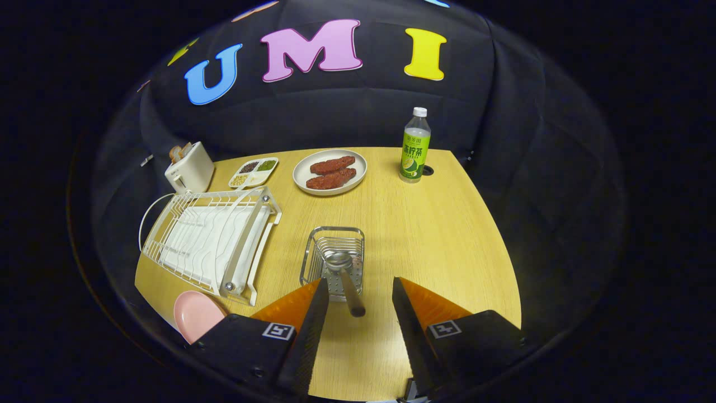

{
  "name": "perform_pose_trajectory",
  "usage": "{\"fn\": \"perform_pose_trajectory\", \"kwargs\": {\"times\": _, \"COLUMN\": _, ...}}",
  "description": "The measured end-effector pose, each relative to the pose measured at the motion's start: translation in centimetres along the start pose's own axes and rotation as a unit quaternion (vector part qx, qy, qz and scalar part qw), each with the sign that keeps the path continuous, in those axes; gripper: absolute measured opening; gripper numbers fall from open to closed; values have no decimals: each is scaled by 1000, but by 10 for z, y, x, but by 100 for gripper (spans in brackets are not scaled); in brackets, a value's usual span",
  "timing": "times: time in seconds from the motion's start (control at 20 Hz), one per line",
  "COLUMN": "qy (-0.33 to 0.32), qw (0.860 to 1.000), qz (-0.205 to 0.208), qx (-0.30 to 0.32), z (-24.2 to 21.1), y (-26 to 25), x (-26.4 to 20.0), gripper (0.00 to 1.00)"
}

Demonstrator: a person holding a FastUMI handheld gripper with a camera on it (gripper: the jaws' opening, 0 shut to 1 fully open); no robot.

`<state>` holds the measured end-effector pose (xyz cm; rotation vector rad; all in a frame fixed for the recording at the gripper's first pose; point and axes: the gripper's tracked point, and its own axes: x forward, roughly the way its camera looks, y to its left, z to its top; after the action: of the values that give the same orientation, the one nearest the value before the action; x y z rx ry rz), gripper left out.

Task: Take the plate from the dish rack, then take the spoon from the basket and place it into the plate.

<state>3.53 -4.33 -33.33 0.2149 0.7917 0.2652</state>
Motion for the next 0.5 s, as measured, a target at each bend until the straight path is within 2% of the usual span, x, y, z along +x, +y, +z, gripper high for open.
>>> {"fn": "perform_pose_trajectory", "kwargs": {"times": 0.25, "qy": 12, "qw": 1000, "qz": 21, "qx": 10, "z": -7, "y": 5, "x": 12, "gripper": 40}}
{"fn": "perform_pose_trajectory", "kwargs": {"times": 0.3, "qy": 15, "qw": 1000, "qz": 19, "qx": 10, "z": -9, "y": 3, "x": 15, "gripper": 27}}
{"fn": "perform_pose_trajectory", "kwargs": {"times": 0.35, "qy": 22, "qw": 999, "qz": 24, "qx": 11, "z": -13, "y": 7, "x": 15, "gripper": 22}}
{"fn": "perform_pose_trajectory", "kwargs": {"times": 0.45, "qy": 28, "qw": 998, "qz": 44, "qx": 21, "z": -13, "y": 16, "x": 16, "gripper": 20}}
{"fn": "perform_pose_trajectory", "kwargs": {"times": 0.5, "qy": 28, "qw": 998, "qz": 44, "qx": 23, "z": -13, "y": 15, "x": 17, "gripper": 15}}
